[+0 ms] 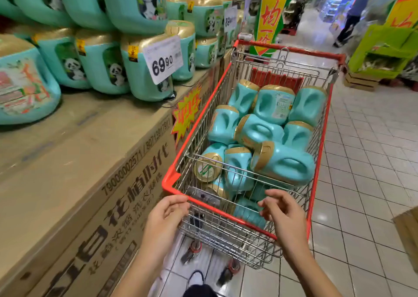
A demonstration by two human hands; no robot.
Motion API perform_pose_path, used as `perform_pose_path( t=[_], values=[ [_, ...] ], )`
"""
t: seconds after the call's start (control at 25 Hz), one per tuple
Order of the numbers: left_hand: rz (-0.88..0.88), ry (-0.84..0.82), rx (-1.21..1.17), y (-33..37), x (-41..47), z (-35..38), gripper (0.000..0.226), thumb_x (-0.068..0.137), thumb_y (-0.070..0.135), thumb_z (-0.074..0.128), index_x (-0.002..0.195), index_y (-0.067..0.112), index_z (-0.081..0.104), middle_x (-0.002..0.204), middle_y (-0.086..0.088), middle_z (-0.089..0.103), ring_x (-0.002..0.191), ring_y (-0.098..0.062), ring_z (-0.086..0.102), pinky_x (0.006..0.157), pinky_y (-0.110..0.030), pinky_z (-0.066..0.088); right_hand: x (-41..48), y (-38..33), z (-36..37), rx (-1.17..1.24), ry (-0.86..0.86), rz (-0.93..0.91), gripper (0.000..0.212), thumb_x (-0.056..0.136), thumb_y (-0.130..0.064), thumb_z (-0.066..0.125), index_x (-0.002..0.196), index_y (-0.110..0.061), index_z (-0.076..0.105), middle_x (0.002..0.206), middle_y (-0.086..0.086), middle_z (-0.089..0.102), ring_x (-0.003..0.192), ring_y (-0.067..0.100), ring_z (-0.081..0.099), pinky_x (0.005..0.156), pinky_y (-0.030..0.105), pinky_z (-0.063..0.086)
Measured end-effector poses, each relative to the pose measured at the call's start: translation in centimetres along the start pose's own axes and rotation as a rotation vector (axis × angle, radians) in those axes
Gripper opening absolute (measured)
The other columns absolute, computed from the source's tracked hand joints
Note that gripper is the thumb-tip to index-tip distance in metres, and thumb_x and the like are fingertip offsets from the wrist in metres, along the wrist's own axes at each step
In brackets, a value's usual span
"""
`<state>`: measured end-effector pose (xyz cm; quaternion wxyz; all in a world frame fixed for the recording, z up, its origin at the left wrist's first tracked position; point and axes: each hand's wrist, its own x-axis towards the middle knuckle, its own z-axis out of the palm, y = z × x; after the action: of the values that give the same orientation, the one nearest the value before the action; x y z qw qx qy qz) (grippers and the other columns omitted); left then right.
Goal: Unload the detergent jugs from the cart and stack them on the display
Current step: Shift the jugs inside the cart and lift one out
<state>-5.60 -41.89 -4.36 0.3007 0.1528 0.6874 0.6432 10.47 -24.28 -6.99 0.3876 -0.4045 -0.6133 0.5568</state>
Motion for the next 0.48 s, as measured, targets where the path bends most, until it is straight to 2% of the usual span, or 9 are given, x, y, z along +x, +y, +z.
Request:
perform_pose_path(
  t=[0.08, 0.2, 0.28, 0.4, 0.48],
  values=[
    [-0.015, -0.068, 0.036, 0.5, 4.6, 1.7, 0.013, 0.089, 0.009, 0.065, 0.098, 0.016, 0.071, 0.09, -0.003, 0.072, 0.082, -0.005, 0.067, 0.062, -0.003, 0.044, 3.7, 0.1, -0.4, -0.066, 0.105, -0.011, 0.021, 0.091, -0.001, 0.059, 0.09, -0.021, 0.065, 0.074, 0.003, 0.07, 0.066, 0.01, 0.064, 0.058, 0.014, 0.049],
    [-0.063, -0.198, 0.106, 1.3, 11.3, 4.5, 0.013, 0.09, 0.01, 0.064, 0.099, 0.017, 0.068, 0.092, -0.003, 0.072, 0.088, -0.012, 0.066, 0.065, -0.008, 0.046, 9.4, -0.6, -1.0, -0.29, 0.226, -0.102, 0.021, 0.088, -0.009, 0.066, 0.094, -0.028, 0.063, 0.087, -0.006, 0.067, 0.082, 0.016, 0.064, 0.069, 0.012, 0.048],
    [-0.076, -0.239, 0.14, 1.5, 15.2, 6.1, 0.012, 0.091, 0.009, 0.063, 0.098, 0.017, 0.068, 0.092, -0.002, 0.071, 0.087, -0.013, 0.066, 0.065, -0.01, 0.046, 12.9, -0.6, -1.8, -0.527, 0.264, -0.184, 0.022, 0.087, -0.016, 0.069, 0.107, -0.023, 0.062, 0.099, -0.008, 0.062, 0.093, 0.016, 0.06, 0.081, 0.021, 0.046],
    [-0.102, -0.27, 0.173, 1.0, 19.1, 8.2, 0.013, 0.091, 0.005, 0.062, 0.094, 0.016, 0.067, 0.09, -0.002, 0.069, 0.08, -0.011, 0.063, 0.059, -0.007, 0.045, 16.8, 0.0, -2.9, -0.941, 0.09, -0.18, 0.041, 0.087, -0.04, 0.067, 0.119, -0.016, 0.06, 0.112, -0.003, 0.058, 0.109, 0.019, 0.052, 0.092, 0.031, 0.034],
    [-0.127, -0.298, 0.18, 0.2, 20.0, 9.0, 0.013, 0.09, 0.005, 0.064, 0.093, 0.017, 0.067, 0.089, -0.002, 0.07, 0.079, -0.014, 0.062, 0.065, -0.016, 0.047, 17.8, 1.0, -3.4, -1.134, -0.01, -0.159, 0.054, 0.086, -0.063, 0.055, 0.114, -0.017, 0.063, 0.106, -0.001, 0.064, 0.104, 0.023, 0.055, 0.093, 0.033, 0.028]
  ],
)
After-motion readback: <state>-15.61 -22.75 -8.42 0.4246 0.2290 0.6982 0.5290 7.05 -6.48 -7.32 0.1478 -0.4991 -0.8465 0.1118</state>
